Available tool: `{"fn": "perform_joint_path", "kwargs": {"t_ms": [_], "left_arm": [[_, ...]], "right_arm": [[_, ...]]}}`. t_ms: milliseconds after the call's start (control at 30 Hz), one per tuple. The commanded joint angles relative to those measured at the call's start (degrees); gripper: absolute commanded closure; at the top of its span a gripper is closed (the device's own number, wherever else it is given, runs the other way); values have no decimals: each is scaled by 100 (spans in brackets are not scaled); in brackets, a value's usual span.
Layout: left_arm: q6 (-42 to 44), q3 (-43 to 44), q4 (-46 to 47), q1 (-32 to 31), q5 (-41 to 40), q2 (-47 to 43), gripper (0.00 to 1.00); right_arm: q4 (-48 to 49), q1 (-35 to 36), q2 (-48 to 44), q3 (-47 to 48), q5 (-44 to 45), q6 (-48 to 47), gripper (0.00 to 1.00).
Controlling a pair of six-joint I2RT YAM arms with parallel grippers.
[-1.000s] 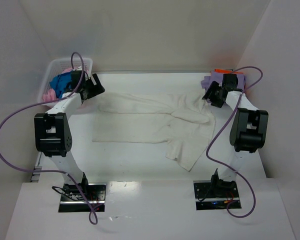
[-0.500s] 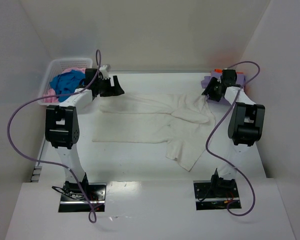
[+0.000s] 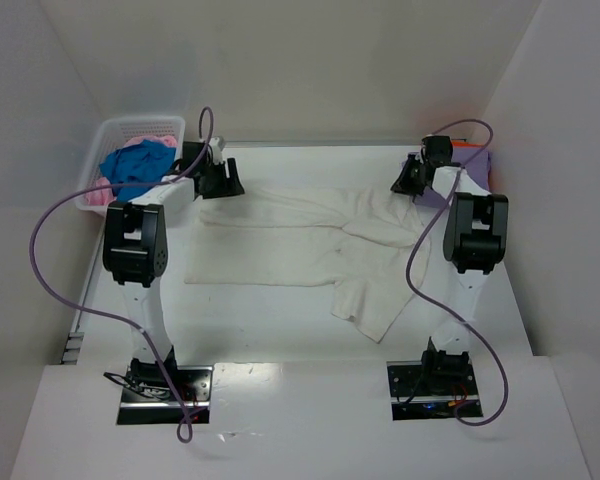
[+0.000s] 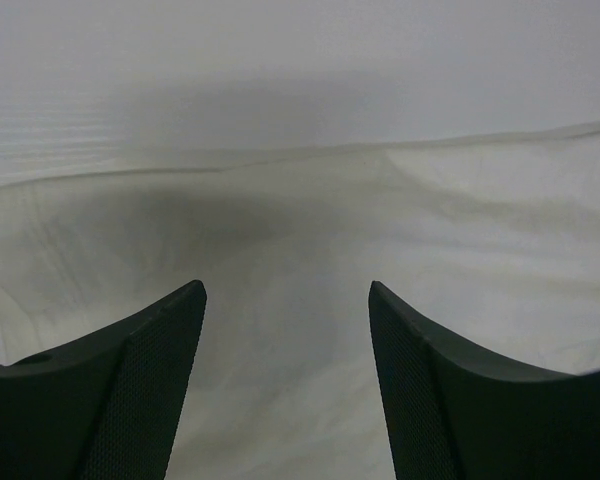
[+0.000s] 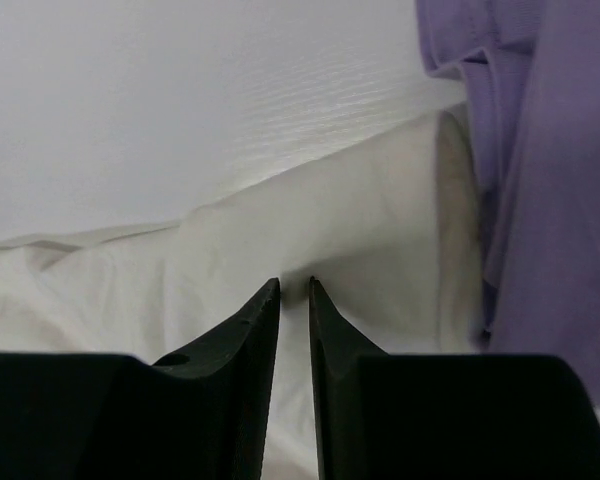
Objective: Fold and stack the t-shirts
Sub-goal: Fold the flattened tshirt in 1/3 of the way
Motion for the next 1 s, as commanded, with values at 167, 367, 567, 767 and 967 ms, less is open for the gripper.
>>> {"fn": "perform_joint_path", "kwargs": {"t_ms": [167, 367, 567, 767, 967], "left_arm": [[-164, 1053, -603, -5, -700, 741, 26], [-164, 1317, -1078, -5, -1211, 935, 48], [-164, 1509, -1288, -5, -1492, 1110, 70], [-164, 2142, -1780, -5, -1843, 1461, 76], [-164, 3142, -2254, 47, -1905, 2050, 77]], "right_arm": [[-366, 95, 594, 727, 391, -221, 81], [-542, 147, 875, 964, 568, -221, 84], [-779, 306, 1191, 1465, 832, -283, 89], [-1131, 429, 1639, 2220, 954, -283, 90], [-1544, 543, 2097, 3134, 955, -283, 90]]}}
